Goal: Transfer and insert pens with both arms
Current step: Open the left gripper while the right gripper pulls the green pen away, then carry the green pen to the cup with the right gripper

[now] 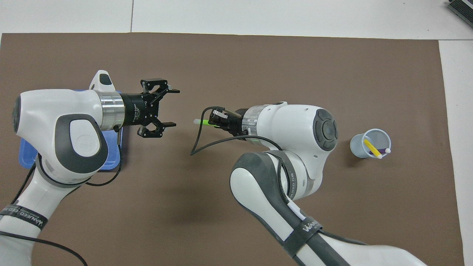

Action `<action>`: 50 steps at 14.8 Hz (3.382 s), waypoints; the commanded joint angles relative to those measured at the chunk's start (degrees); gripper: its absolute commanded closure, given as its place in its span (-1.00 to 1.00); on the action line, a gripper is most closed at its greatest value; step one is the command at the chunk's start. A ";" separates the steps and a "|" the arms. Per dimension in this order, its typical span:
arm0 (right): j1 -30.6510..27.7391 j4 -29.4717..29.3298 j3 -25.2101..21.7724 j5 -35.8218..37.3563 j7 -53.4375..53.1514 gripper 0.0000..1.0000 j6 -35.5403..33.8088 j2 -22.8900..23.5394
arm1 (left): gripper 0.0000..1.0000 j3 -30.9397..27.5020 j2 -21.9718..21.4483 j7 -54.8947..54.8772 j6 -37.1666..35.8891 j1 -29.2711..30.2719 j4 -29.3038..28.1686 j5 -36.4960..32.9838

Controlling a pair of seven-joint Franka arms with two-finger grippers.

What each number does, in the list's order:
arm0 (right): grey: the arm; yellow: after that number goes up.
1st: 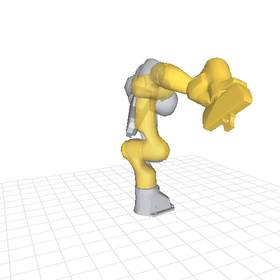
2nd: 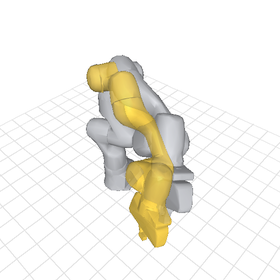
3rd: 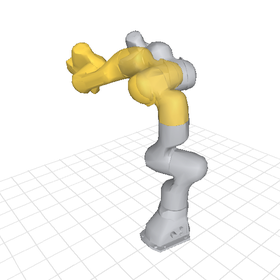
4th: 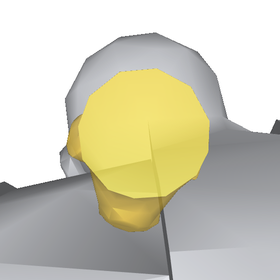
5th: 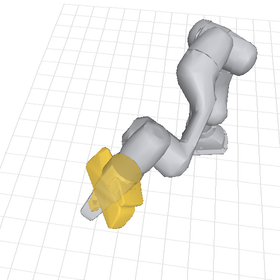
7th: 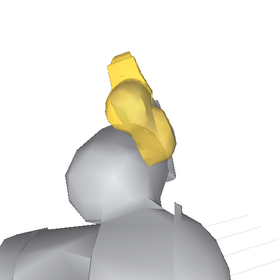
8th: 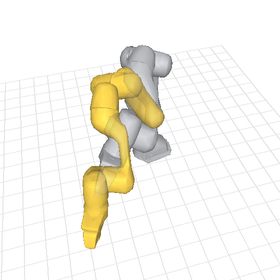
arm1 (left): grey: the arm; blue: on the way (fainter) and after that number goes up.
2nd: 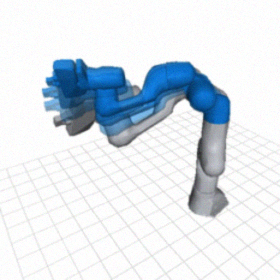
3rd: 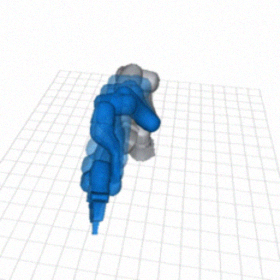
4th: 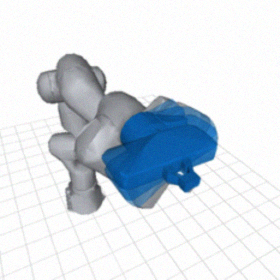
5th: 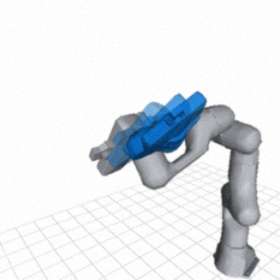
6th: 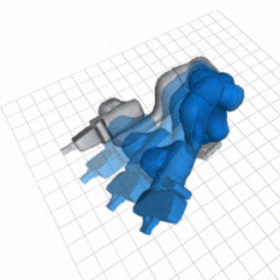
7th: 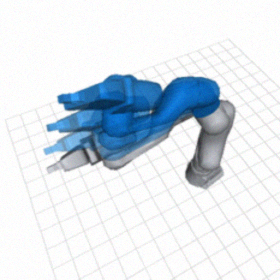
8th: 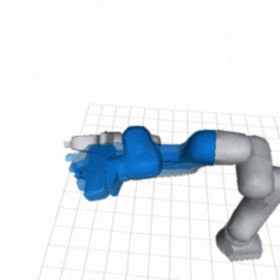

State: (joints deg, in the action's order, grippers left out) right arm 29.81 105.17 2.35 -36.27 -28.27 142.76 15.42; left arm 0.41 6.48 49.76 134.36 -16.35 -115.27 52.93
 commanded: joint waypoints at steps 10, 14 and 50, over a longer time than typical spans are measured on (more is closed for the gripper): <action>-16.87 0.83 0.55 31.15 28.33 1.00 -35.43 -11.01 | -1.00 -1.29 -1.47 -31.18 -14.47 10.89 3.12 -22.32; -24.60 1.80 0.64 41.09 41.86 1.00 -39.23 -12.16 | -1.00 -1.29 -1.21 -42.70 -15.88 14.76 4.52 -31.55; -35.78 14.63 0.82 43.30 57.54 1.00 -26.66 -16.65 | -1.00 4.51 -4.10 -51.43 -49.20 18.55 29.84 -54.34</action>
State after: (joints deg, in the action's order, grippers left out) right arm -4.45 116.75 2.47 6.98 27.64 114.38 1.01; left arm 4.12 3.24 -0.70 86.64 1.13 -85.78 -3.00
